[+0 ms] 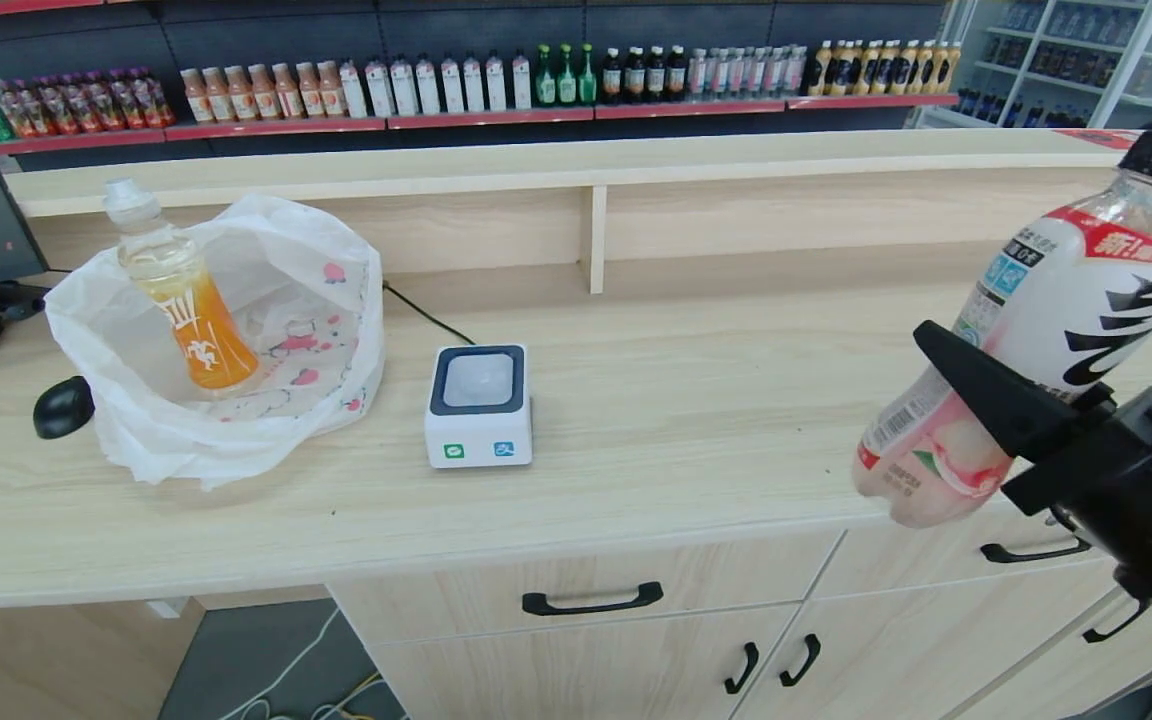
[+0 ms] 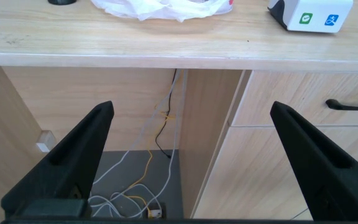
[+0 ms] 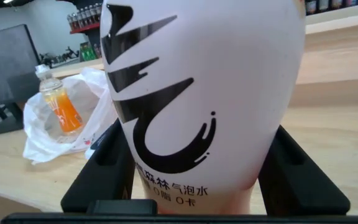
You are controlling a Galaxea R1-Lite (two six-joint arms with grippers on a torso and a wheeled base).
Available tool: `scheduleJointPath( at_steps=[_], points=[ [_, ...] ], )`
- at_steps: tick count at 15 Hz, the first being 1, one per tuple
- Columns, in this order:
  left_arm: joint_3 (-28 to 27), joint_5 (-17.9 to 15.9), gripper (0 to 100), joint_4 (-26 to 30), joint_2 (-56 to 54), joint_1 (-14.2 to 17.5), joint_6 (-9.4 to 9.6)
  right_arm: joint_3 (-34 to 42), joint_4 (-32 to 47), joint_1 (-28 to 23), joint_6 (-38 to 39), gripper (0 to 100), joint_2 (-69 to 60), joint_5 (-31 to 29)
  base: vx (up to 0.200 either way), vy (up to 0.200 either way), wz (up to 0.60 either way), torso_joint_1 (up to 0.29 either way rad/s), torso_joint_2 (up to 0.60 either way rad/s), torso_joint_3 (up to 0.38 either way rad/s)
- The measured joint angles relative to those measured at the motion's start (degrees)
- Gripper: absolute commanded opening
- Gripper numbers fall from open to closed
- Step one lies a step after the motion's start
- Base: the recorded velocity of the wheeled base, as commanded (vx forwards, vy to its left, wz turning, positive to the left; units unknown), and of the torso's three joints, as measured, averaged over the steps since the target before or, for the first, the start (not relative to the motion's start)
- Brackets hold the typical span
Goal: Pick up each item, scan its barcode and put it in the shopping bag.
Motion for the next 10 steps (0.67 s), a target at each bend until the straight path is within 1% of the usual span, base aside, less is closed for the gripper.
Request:
scheduleJointPath(
  at_steps=[1, 3, 4, 5, 8, 10],
  points=[
    [0.0, 0.0, 100, 0.0, 0.0, 0.0, 0.0, 0.73, 0.0, 0.11, 0.71, 0, -0.61, 0.49, 0.0, 0.0, 0.0, 0.0, 0.0, 0.0],
    [0.0, 0.0, 100, 0.0, 0.0, 0.0, 0.0, 1.57, 0.02, 0.23, 3.47, 0, -1.4, 5.86, 0.0, 0.0, 0.0, 0.0, 0.0, 0.0],
    [0.0, -0.02, 100, 0.0, 0.0, 0.0, 0.0, 1.74, 0.0, 0.23, 4.21, 0, -1.57, 7.57, 0.0, 0.0, 0.0, 0.0, 0.0, 0.0],
    [0.0, 0.0, 100, 0.0, 0.0, 0.0, 0.0, 1.96, 0.0, 0.23, 5.91, 0, -1.55, 10.98, 0.0, 0.0, 0.0, 0.0, 0.0, 0.0],
    [0.0, 0.0, 100, 0.0, 0.0, 0.0, 0.0, 1.48, 0.02, 0.41, 9.94, 0, -0.48, 16.91, 0.0, 0.0, 0.0, 0.0, 0.0, 0.0],
    [0.0, 0.0, 100, 0.0, 0.0, 0.0, 0.0, 0.67, 0.02, 1.79, 14.2, 0, 0.66, 19.4, 0.0, 0.0, 0.0, 0.0, 0.0, 0.0]
  ],
)
